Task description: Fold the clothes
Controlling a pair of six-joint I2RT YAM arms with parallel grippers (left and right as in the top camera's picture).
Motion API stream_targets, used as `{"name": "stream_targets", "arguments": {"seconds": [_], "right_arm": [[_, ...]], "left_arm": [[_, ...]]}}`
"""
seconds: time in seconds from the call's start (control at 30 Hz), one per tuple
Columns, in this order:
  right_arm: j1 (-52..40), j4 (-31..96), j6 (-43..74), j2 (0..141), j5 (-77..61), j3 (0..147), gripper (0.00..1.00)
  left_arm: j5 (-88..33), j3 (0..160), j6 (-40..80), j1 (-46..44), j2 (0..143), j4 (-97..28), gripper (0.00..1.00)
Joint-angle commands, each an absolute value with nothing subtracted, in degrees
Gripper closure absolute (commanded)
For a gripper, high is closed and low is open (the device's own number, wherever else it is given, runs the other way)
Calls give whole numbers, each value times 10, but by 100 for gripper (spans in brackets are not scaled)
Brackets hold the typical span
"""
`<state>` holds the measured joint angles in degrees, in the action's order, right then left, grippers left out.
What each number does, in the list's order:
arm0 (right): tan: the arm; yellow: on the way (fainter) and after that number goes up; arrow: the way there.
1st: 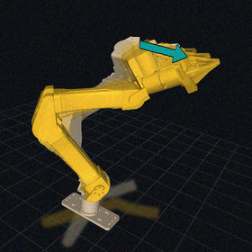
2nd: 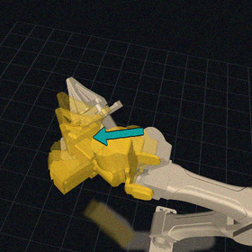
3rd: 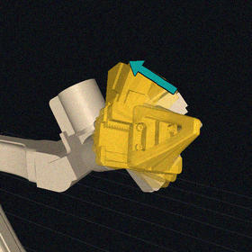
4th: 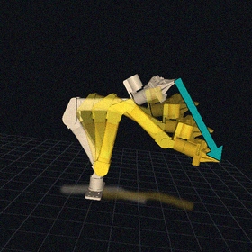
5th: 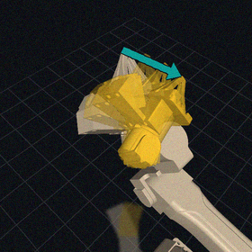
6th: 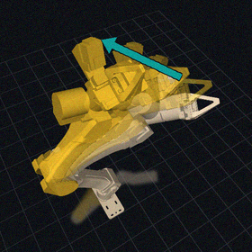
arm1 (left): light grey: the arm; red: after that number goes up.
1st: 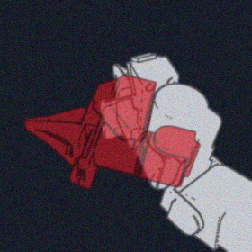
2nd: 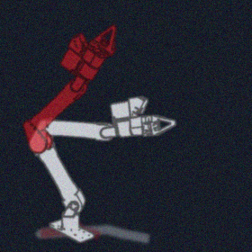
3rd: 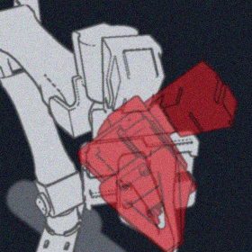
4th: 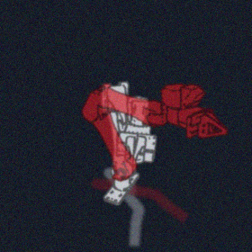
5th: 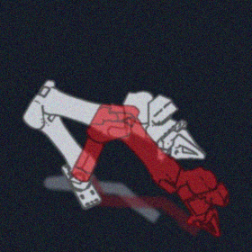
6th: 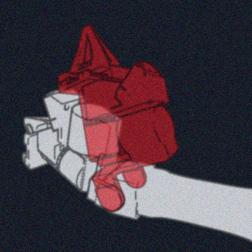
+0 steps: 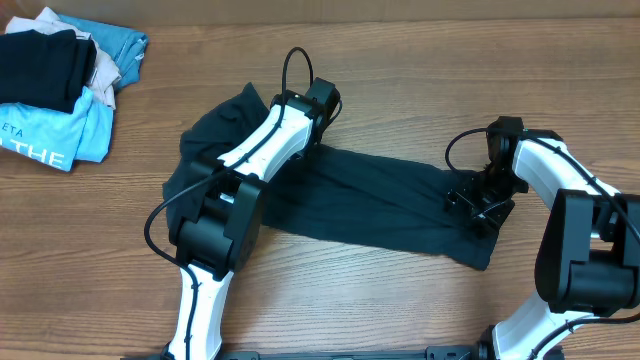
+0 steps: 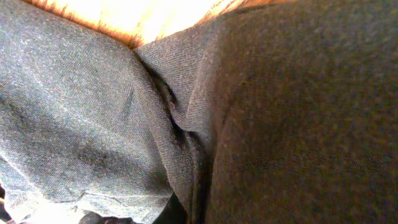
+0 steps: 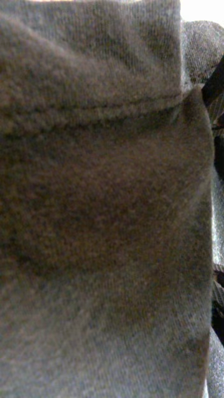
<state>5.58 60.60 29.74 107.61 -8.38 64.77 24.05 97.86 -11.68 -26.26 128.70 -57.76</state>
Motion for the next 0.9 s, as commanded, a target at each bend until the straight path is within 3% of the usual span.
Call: {"name": "stream_targets", "arguments": {"seconds": [0.0,0.23,0.43,0.53,0.6,0.73,0.87], "right_arm": [[58,598,291,1067,-77,642,34],[58,594,291,1067,-78,642,34],[58,598,291,1067,-78,642,34],[58,595,291,1067,-77,642,34],[58,594,291,1067,-78,642,34],[58,592,291,1067,-78,642,34],[58,592,291,1067,-78,642,33]], "left_arm": [[288,1008,-85,-257,1295,-602,96],[368,1090,5,-257,1293,-767,96],[390,1090,29,-239,1293,-744,76],[357,1090,28,-233,1293,-743,76],[345,1090,28,-228,1293,-750,85],[256,1090,-13,-231,1293,-764,89],[300,1090,-13,-239,1293,-763,87]]}}
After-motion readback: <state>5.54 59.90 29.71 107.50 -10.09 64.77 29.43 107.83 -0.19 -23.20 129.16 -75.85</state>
